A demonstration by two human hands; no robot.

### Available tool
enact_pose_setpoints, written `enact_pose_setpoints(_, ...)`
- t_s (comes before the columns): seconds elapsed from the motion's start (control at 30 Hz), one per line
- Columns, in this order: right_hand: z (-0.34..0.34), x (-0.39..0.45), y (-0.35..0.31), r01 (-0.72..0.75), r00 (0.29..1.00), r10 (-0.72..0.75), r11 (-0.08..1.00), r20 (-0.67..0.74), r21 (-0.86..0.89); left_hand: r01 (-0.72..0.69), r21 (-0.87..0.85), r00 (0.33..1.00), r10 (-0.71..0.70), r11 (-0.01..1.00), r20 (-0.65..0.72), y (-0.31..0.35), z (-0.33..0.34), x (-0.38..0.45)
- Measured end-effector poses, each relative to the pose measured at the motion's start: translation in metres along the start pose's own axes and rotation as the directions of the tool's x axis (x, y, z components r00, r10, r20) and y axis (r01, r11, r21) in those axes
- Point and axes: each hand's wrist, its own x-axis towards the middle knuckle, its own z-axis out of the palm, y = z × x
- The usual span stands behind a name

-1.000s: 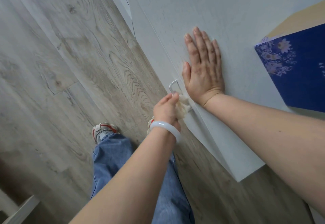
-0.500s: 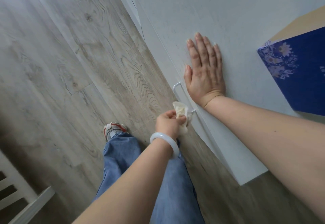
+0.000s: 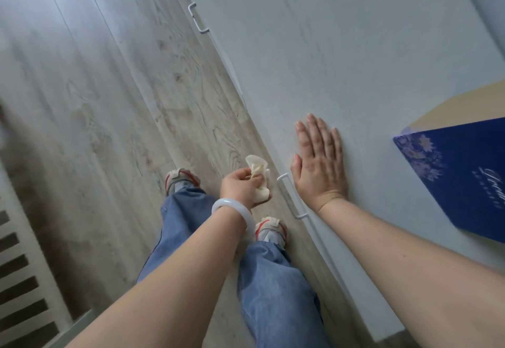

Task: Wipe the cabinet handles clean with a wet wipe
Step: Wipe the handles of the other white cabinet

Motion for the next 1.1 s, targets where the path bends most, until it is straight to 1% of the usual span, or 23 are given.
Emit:
enact_pose_setpoints(0.17,-0.002,0.001,0.001,0.000,1.000,-0.001,1.000,0.008,0.005,-0.020,0.135,0.999,0.024,0.991,-0.023,0.028,-0.008,0.013)
enact_pose_setpoints(0.27,-0.005,0.003,-0.002,-0.021,1.000,0.021,1.000,-0.012,-0.010,-0.056,0.149,0.998,0.057,0.987,-0.007,0.055,-0.013,0.023)
enact_pose_setpoints(0.37,-0.014,0.033,-0.023,-0.171,0.985,0.173,0.983,0.020,-0.068,-0.049,0.114,0.999,0.046,0.992,0.026,0.087,-0.022,0.032)
enact_pose_setpoints(0.43,-0.020,0.067,-0.042,-0.236,0.969,0.240,0.969,0.054,-0.078,-0.026,0.067,0.998,0.022,0.997,0.058,0.109,-0.029,0.038)
enact_pose_setpoints(0.57,-0.027,0.141,-0.087,-0.240,0.960,0.239,0.971,0.147,-0.010,-0.002,0.014,0.995,0.001,1.000,0.104,0.161,-0.057,0.051)
enact_pose_setpoints(0.63,-0.028,0.180,-0.113,-0.264,0.949,0.250,0.963,0.192,0.051,0.011,-0.016,0.995,-0.009,1.000,0.103,0.192,-0.079,0.061)
enact_pose_setpoints(0.7,-0.029,0.218,-0.139,-0.258,0.944,0.227,0.960,0.241,0.106,-0.001,-0.027,0.996,0.003,1.000,0.088,0.223,-0.099,0.071)
enact_pose_setpoints(0.83,-0.030,0.292,-0.179,-0.166,0.954,0.115,0.972,0.278,0.165,-0.058,-0.055,0.997,0.061,0.997,0.055,0.291,-0.133,0.087)
enact_pose_setpoints(0.93,-0.029,0.334,-0.194,-0.098,0.961,0.049,0.981,0.272,0.169,-0.027,-0.114,0.999,0.030,0.993,0.024,0.328,-0.146,0.106)
enact_pose_setpoints(1.0,-0.023,0.350,-0.199,-0.008,0.968,-0.038,0.983,0.248,0.183,-0.009,-0.126,1.000,0.010,0.992,0.007,0.343,-0.148,0.119)
enact_pose_setpoints(1.07,-0.012,0.358,-0.206,0.072,0.958,-0.122,0.978,0.258,0.196,0.006,-0.069,1.000,-0.008,0.998,-0.017,0.354,-0.145,0.133)
enact_pose_setpoints(1.1,-0.003,0.359,-0.210,0.089,0.944,-0.147,0.976,0.297,0.198,0.011,-0.047,1.000,-0.012,0.999,-0.023,0.360,-0.143,0.137)
